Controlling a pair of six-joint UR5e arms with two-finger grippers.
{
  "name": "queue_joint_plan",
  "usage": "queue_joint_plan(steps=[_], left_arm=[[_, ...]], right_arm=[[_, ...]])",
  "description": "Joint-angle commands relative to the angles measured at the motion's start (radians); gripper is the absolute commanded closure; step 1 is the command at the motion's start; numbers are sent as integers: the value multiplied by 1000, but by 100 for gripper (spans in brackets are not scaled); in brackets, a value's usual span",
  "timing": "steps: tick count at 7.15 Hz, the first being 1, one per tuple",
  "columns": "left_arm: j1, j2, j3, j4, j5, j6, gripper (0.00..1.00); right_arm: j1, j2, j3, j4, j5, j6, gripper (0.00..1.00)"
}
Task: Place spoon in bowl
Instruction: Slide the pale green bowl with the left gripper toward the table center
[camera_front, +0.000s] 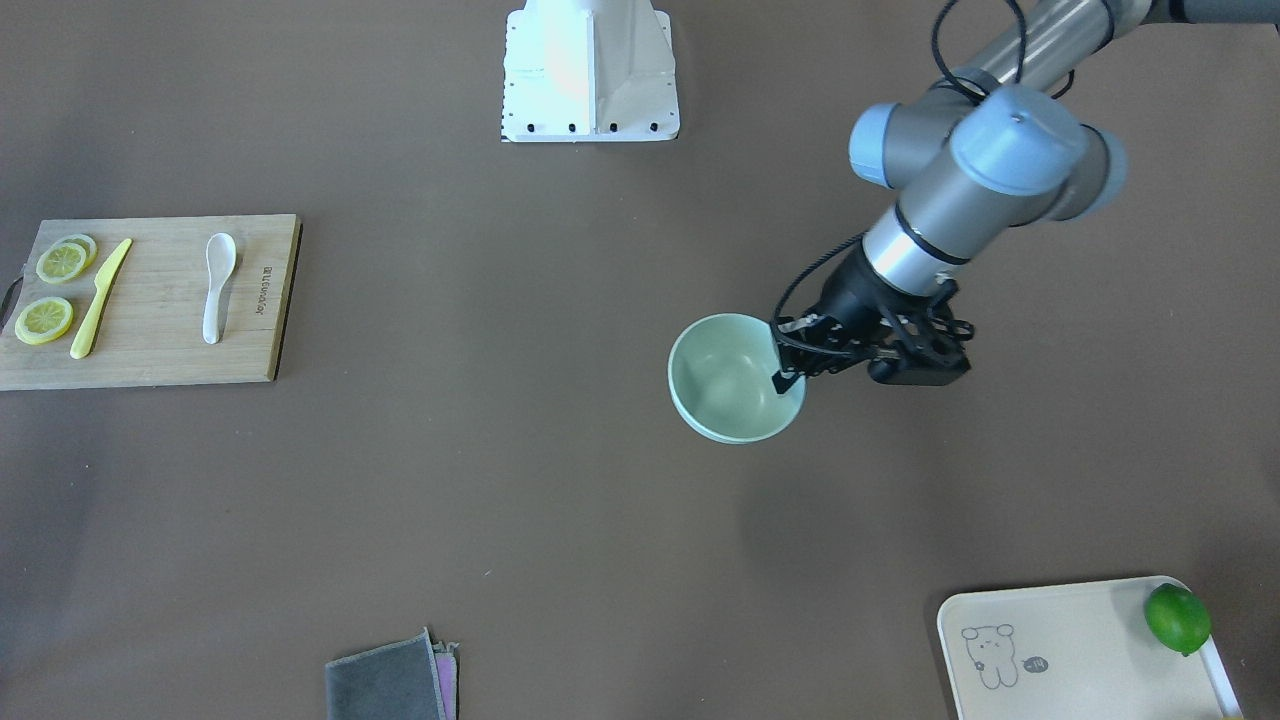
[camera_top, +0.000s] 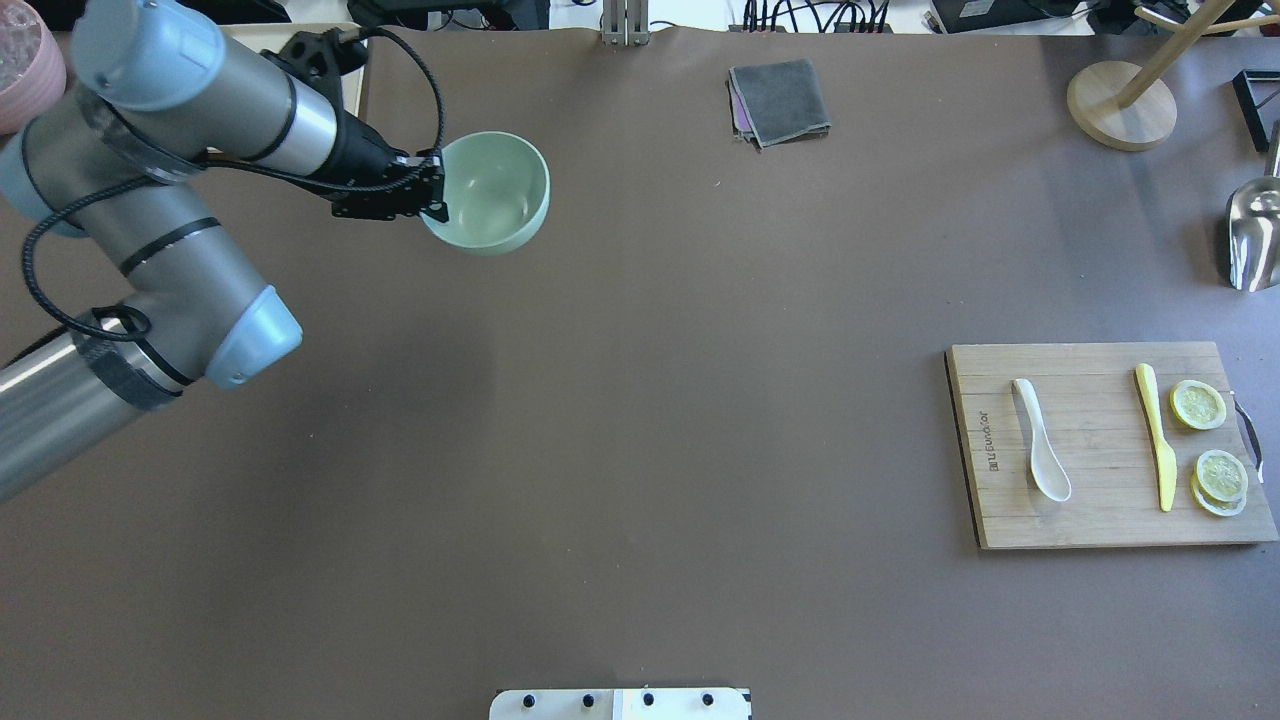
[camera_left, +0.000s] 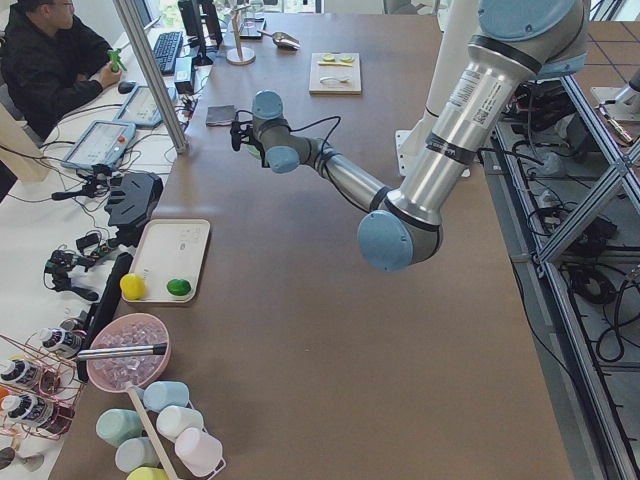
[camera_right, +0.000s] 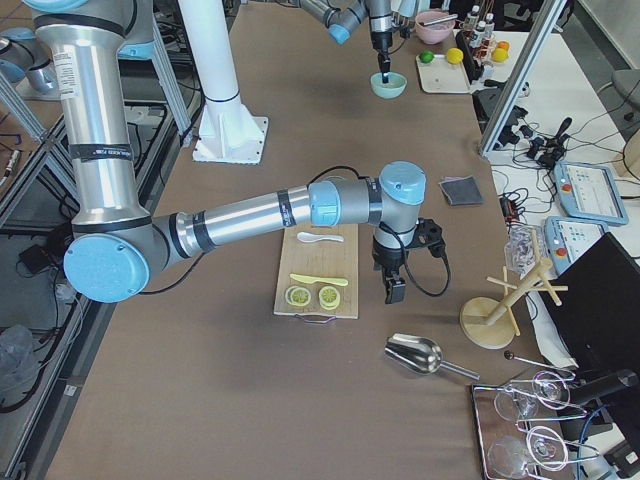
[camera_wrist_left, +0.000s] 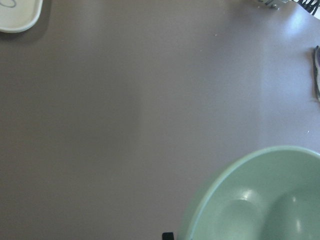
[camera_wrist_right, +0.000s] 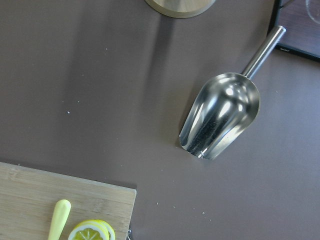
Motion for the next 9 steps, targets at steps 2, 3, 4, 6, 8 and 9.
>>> queue_joint_plan(steps=[2, 3, 4, 6, 8, 9], left_arm=[[225, -85, 38, 42, 277, -93, 100], [256, -108, 89, 40, 316, -119, 100], [273, -119, 97, 42, 334, -122, 100], [299, -110, 103, 42, 382, -122, 93], [304, -78, 105, 40, 412, -108, 2], [327, -76, 97, 40, 452, -107, 2]], right_arm=[[-25, 2, 37, 29, 60, 189, 0], [-25, 3, 40, 29, 98, 196, 0], [-24, -6, 50, 29, 160, 194, 0], [-24, -12, 74, 29, 196, 197, 0], [-24, -20, 109, 29, 198, 207, 0], [-24, -17, 111, 29, 198, 231, 0]])
